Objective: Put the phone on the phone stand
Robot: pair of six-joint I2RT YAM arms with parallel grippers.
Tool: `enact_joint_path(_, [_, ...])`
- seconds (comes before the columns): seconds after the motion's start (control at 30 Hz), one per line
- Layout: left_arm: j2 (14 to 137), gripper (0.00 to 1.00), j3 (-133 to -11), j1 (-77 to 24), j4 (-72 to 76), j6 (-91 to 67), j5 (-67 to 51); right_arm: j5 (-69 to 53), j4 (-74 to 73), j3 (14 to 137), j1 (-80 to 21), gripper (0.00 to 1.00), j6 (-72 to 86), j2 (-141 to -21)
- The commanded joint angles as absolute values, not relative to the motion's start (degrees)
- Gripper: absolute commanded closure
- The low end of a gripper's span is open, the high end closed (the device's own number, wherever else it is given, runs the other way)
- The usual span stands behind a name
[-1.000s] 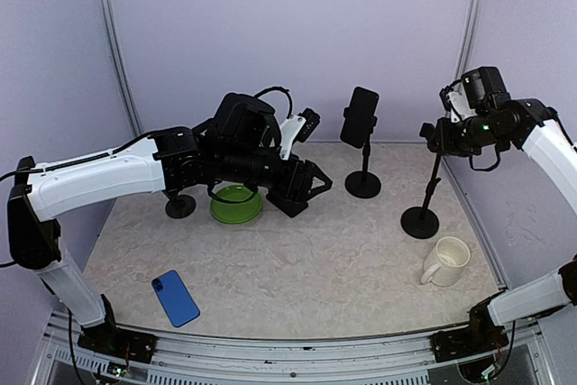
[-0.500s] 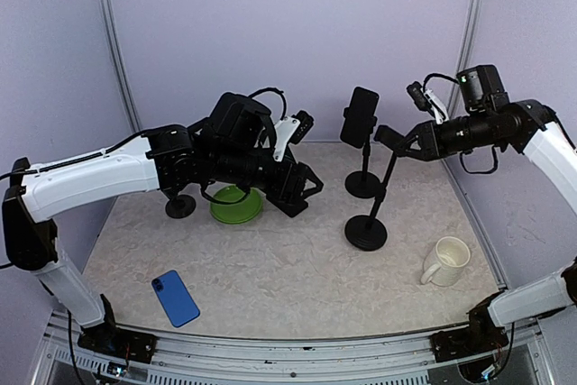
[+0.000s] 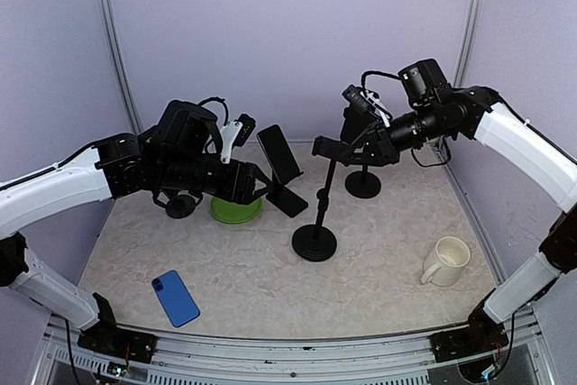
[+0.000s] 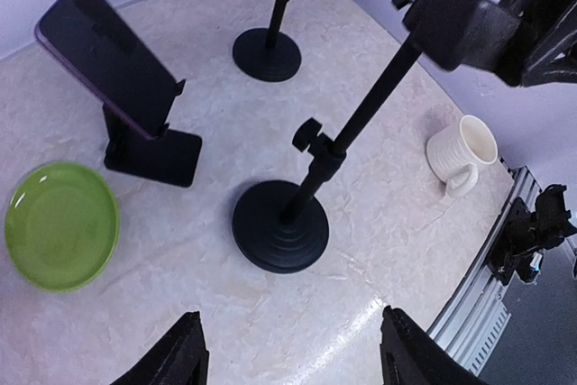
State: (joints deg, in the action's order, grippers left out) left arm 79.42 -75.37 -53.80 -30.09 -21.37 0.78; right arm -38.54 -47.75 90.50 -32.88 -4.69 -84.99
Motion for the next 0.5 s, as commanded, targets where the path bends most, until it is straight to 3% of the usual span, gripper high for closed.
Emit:
enact_joint_path(0.0, [75.42, 0.36, -71.47, -51.75, -32.83, -26.42, 2.54, -42.84, -45.11, 96.58, -34.62, 0.95, -12.8, -86.86])
enact_joint_path(0.33, [70.38, 0.36, -66.68, -49.22, -34.89, -31.46, 3.23, -39.86, -48.65, 97.34, -38.91, 0.93, -17.38, -92.4])
enact_joint_path(0.47, [69.98, 0.36, -66.42, -48.96, -35.65, -31.85, 3.43, -39.06, -49.26, 96.74, -39.33, 0.85, -17.46, -93.28])
